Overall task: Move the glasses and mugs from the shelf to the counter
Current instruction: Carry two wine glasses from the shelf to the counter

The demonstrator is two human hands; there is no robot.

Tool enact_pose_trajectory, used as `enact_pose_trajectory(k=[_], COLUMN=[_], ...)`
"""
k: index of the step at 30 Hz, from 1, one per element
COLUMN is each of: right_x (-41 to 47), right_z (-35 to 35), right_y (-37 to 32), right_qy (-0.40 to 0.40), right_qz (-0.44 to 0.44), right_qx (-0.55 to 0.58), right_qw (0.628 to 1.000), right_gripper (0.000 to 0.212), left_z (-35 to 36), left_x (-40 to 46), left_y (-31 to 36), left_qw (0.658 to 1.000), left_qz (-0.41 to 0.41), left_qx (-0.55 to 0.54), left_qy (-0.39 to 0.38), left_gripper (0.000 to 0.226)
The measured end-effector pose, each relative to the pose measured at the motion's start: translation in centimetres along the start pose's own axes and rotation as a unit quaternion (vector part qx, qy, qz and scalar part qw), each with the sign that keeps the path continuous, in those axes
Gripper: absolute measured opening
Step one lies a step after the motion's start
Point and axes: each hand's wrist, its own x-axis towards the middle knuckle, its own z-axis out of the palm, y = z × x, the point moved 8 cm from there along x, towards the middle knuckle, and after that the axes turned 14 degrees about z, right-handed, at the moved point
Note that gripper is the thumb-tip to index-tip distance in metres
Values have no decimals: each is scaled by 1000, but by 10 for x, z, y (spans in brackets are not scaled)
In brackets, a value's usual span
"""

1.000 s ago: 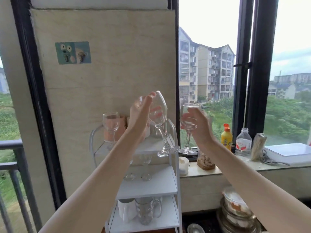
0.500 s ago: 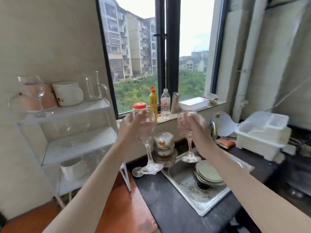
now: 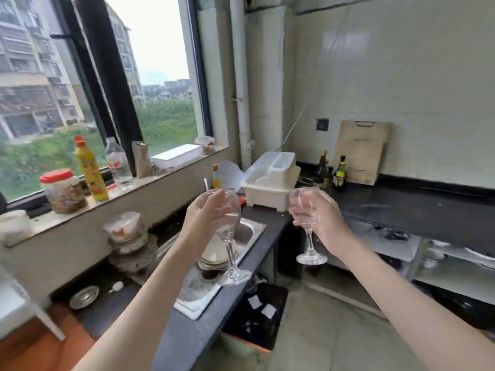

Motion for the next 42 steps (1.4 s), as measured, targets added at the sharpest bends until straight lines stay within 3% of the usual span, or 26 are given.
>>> enact_pose_trajectory(k=[8,12,18,27,31,36,42], right_x=[-11,-20,5,116,168,229,319], right_z=[-236,-334,-454,-580,-630,-696,-797], right_y=[-61,-87,-124,-165,-182,-187,-177], right_qy=[140,207,295,356,375,381,375], right_qz=[-11,-15,-32,-44,-41,-23,16], right_qx=[-36,-51,-51,-45,-48,-35,-52], right_qw=[989,977,954,932,925,924,926], right_gripper=[9,8,12,10,11,20,40], left_z=[249,351,480,631,692,764,843], left_x=[6,17,61,171,215,247,284], left_y=[-95,-129,-174,-277,-311,-360,-443], left_qw=[991,983,971,959,952,942,939], left_qz=[-64,-87,-81,-99,-79,-79,-105], left_qx=[-53,-75,-79,-101,-76,-45,-22], left_qy=[-109,-143,-209,-247,-287,-323,-328], left_gripper=[50,46,56,37,46,55,49])
